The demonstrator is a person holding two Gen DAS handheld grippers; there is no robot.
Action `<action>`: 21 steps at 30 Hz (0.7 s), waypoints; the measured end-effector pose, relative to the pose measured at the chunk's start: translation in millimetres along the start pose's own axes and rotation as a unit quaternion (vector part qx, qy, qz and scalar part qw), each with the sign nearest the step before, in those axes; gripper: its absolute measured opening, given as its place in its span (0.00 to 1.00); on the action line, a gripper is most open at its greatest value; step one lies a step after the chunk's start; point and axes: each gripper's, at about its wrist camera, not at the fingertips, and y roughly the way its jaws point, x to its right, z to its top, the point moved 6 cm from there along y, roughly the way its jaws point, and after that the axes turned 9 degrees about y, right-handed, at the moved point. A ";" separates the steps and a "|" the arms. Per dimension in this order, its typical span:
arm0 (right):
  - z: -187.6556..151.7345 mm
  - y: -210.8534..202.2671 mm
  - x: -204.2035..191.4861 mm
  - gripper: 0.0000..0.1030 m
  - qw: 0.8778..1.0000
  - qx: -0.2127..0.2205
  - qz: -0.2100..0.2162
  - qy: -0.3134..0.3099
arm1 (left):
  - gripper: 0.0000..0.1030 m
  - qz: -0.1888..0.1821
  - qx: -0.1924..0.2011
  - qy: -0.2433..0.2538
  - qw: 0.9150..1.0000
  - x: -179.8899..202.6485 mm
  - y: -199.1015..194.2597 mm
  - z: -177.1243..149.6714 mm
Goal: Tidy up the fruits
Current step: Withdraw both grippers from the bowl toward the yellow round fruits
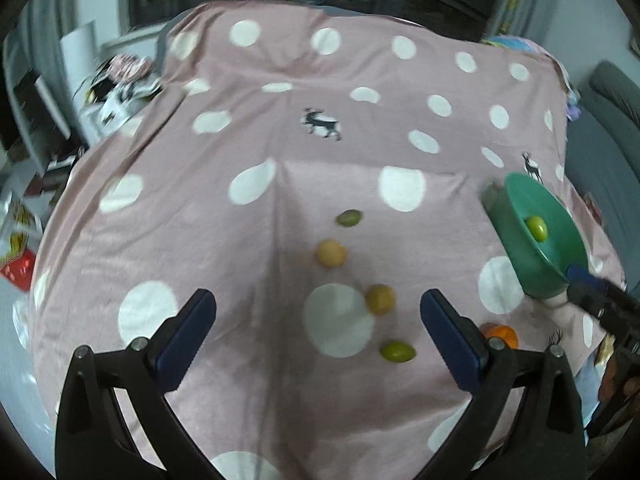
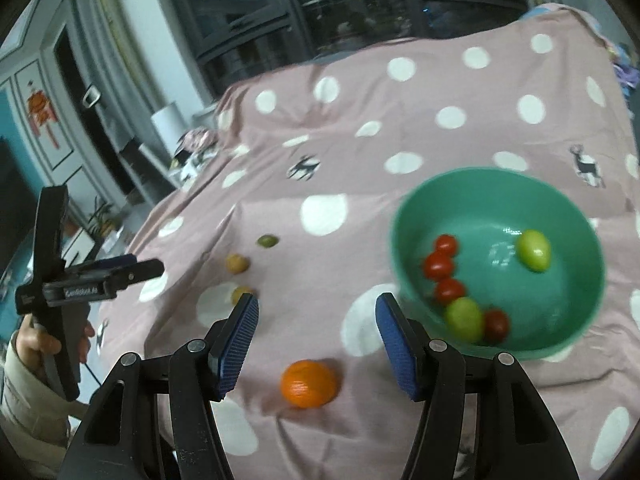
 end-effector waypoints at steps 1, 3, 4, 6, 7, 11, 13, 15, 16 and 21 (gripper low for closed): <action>-3.4 6.8 -6.8 0.60 1.000 -0.011 0.006 -0.008 | 0.99 -0.002 0.002 -0.006 1.000 -4.2 0.0 -1.6; -9.5 18.0 -18.4 0.60 0.999 -0.029 0.012 -0.023 | 0.98 -0.007 0.006 -0.010 1.000 -9.1 0.1 -4.5; -12.5 23.0 -23.2 0.60 0.999 -0.036 0.015 -0.030 | 0.98 -0.010 0.008 -0.008 1.000 -9.5 -0.1 -6.6; -20.1 33.9 -34.6 0.60 0.997 -0.055 0.021 -0.049 | 0.95 -0.017 0.008 0.001 1.000 -9.1 2.8 -9.8; -24.0 38.2 -40.1 0.60 0.996 -0.063 0.025 -0.057 | 0.92 -0.021 0.008 0.006 1.000 -8.4 4.9 -11.5; -34.5 54.5 -51.8 0.60 0.992 -0.090 0.029 -0.081 | 0.88 -0.039 0.005 0.028 0.999 -4.8 13.1 -19.1; -37.0 61.6 -54.4 0.60 0.991 -0.099 0.028 -0.086 | 0.86 -0.041 0.002 0.034 0.999 -6.0 19.0 -19.1; -37.0 69.2 -55.9 0.60 0.990 -0.105 0.022 -0.089 | 0.81 -0.043 -0.001 0.046 0.998 -5.5 26.0 -16.0; -36.3 74.1 -56.4 0.60 0.990 -0.108 0.017 -0.090 | 0.79 -0.043 0.000 0.054 0.998 -5.0 29.7 -13.4; -32.9 91.5 -63.9 0.60 0.990 -0.115 0.018 -0.086 | 0.76 -0.047 -0.003 0.076 0.996 -2.6 46.4 0.0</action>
